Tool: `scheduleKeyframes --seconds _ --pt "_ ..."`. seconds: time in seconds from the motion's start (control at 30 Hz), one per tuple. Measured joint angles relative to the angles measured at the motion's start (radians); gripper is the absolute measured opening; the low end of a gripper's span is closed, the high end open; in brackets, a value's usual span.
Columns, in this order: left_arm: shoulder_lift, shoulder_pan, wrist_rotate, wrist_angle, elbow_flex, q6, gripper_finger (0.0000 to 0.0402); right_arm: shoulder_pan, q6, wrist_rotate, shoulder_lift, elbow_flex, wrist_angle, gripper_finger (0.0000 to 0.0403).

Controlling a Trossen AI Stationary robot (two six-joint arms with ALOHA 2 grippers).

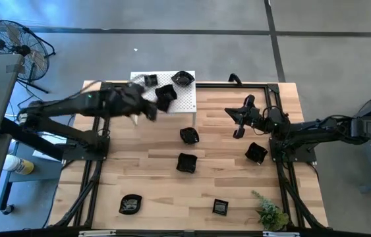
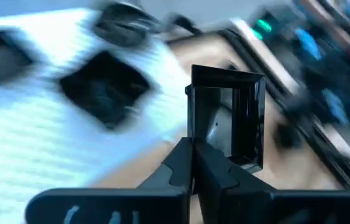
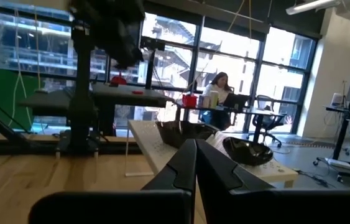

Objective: Pick & Place Mini shaped plates
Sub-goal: Stack the black square plate on top of the black square plate on the shelf

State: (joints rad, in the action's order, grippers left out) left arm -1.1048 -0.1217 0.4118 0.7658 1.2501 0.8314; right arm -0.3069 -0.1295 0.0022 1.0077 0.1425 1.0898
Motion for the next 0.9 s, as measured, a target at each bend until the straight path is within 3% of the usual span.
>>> scheduleKeyframes --seconds 0.13,0.4,0.6,0.9 --pt "0.031 -0.150 0.024 0.006 0.000 0.045 0.0005 0.000 0.016 -0.009 0.000 0.000 -0.001 0.0003" --pt "-0.023 -0.433 -0.069 -0.007 0.000 0.046 0.0005 0.000 0.027 -0.010 0.000 0.000 -0.005 0.0006" --pt "-0.080 -0.554 -0.178 -0.007 -0.001 0.064 0.0005 0.000 0.027 -0.010 0.000 0.000 -0.009 0.0002" --pt "-0.132 -0.630 -0.289 -0.011 -0.025 0.089 0.0005 0.000 0.018 -0.010 0.000 0.000 -0.008 0.0003"
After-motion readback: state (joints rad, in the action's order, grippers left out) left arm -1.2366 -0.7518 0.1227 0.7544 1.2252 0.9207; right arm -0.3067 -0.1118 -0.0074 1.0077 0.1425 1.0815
